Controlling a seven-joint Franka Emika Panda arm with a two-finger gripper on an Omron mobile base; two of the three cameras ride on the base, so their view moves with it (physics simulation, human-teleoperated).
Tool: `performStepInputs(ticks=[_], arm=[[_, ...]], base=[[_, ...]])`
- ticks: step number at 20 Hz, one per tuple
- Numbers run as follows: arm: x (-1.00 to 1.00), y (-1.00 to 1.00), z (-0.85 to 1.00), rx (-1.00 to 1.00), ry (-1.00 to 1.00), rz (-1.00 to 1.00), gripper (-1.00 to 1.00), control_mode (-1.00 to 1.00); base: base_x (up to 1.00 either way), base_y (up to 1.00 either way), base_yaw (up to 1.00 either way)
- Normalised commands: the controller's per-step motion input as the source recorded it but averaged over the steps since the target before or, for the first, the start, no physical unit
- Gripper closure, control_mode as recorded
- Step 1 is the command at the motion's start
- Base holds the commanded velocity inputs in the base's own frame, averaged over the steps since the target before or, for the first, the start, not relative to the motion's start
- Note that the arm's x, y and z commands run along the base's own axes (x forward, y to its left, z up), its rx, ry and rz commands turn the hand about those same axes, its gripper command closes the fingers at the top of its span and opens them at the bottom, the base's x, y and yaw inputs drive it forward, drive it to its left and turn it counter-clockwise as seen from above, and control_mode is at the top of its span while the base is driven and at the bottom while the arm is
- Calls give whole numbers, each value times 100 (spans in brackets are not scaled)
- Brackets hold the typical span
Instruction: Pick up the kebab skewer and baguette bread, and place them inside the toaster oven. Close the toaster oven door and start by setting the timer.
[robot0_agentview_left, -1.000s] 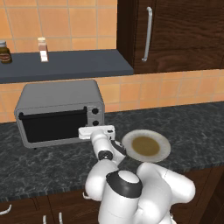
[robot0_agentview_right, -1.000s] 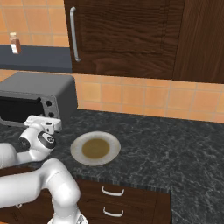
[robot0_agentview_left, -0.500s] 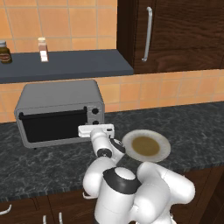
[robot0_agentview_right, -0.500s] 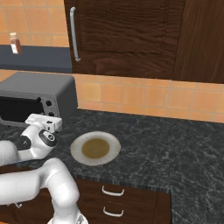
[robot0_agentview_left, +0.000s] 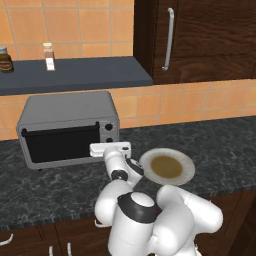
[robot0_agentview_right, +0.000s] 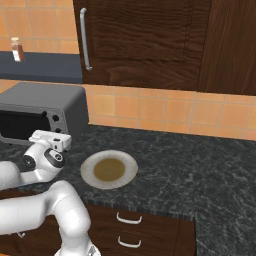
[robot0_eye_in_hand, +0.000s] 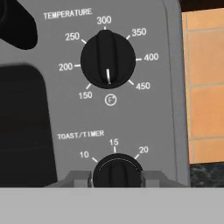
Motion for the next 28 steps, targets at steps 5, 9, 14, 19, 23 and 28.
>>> performStepInputs(ticks=[5, 9, 14, 19, 23, 28], arm=[[5, 0, 0, 0, -2, 0, 100, -100], [5, 2, 0, 1, -1, 0, 100, -100], [0, 0, 0, 17, -2, -2, 100, -100], [0, 0, 0, 22, -3, -6, 100, -100], [0, 0, 0, 26, -4, -7, 100, -100], [0, 0, 0, 23, -1, -10, 100, -100]], base=[[0, 0, 0], [0, 0, 0], [0, 0, 0], [0, 0, 0], [0, 0, 0], [0, 0, 0]])
